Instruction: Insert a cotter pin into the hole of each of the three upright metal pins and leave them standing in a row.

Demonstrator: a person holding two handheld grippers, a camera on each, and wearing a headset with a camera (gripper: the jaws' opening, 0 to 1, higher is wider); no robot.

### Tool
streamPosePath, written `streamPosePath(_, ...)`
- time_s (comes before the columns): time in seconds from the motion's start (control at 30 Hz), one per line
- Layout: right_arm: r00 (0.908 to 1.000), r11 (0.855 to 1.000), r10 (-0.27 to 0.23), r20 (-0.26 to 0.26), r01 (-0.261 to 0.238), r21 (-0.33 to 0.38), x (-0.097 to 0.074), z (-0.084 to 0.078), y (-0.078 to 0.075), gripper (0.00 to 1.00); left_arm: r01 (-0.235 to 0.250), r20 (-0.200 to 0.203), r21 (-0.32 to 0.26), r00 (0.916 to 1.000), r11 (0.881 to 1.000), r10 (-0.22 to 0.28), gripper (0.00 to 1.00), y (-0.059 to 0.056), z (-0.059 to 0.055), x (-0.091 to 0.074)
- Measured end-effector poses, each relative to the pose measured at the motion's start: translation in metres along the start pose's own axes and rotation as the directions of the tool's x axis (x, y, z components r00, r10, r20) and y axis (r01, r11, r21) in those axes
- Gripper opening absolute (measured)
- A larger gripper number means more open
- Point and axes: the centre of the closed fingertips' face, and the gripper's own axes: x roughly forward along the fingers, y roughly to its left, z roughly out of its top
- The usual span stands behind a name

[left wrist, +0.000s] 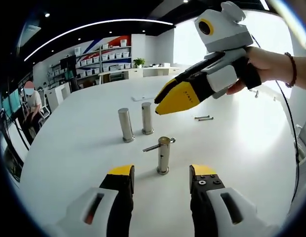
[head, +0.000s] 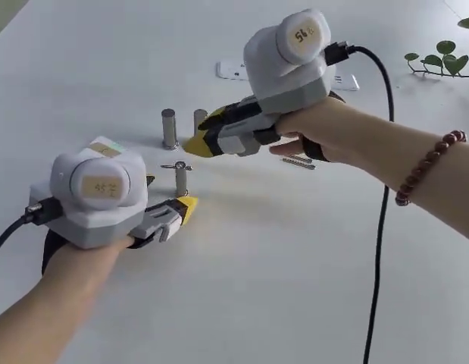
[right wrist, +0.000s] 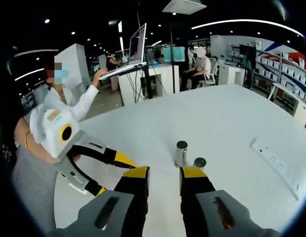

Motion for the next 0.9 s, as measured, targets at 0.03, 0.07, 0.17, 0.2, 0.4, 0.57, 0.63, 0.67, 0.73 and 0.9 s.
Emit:
streamPosePath(0.03,0.9999,1.0,-0.017,0.001,0.017,0.002,0.0,0.0,-0.004,0.19,0.006,0.004,-0.009,1.0,1.0,-0.006,0.45,-0.001,0.0,-0.001)
streamPosePath(0.07,0.9996,1.0,-0.028,-0.007,0.028,0.005,0.001,-0.001,-0.008,0.2,0.013,0.009,-0.024,0.9999,1.0,-0.013,0.46,-0.002,0.001,-0.002)
streamPosePath(0.17,0.9982,0.998,-0.06,0.012,0.059,0.018,0.001,0.001,-0.015,0.2,0.013,0.013,-0.019,0.9998,1.0,-0.013,0.49,-0.003,0.003,-0.006)
streamPosePath(0.2,0.9978,0.998,-0.065,0.015,0.064,0.028,0.002,0.001,-0.018,0.2,0.013,0.013,-0.018,0.9998,1.0,-0.013,0.49,-0.003,0.003,-0.006)
streamPosePath(0.4,0.9911,0.99,-0.129,0.033,0.127,0.061,0.01,-0.003,-0.038,0.2,0.016,0.027,-0.029,0.9995,0.999,-0.015,0.56,-0.006,0.008,-0.009)
streamPosePath(0.57,0.989,0.986,-0.142,0.041,0.138,0.091,0.018,-0.007,-0.044,0.2,0.03,0.046,-0.034,0.9985,0.999,-0.028,0.61,-0.01,0.013,-0.011)
streamPosePath(0.63,0.9887,0.985,-0.144,0.043,0.139,0.105,0.021,-0.009,-0.047,0.19,0.031,0.049,-0.035,0.9984,0.999,-0.03,0.62,-0.011,0.014,-0.012)
streamPosePath(0.67,0.9879,0.984,-0.147,0.049,0.141,0.113,0.023,-0.009,-0.048,0.19,0.033,0.05,-0.039,0.9983,0.999,-0.031,0.62,-0.012,0.015,-0.013)
streamPosePath(0.73,0.9863,0.981,-0.155,0.056,0.147,0.125,0.026,-0.009,-0.05,0.19,0.037,0.053,-0.04,0.998,0.999,-0.035,0.63,-0.014,0.015,-0.015)
streamPosePath(0.9,0.9863,0.979,-0.157,0.052,0.148,0.139,0.032,-0.01,-0.053,0.17,0.036,0.052,-0.014,0.998,0.999,-0.035,0.68,-0.016,0.017,-0.019)
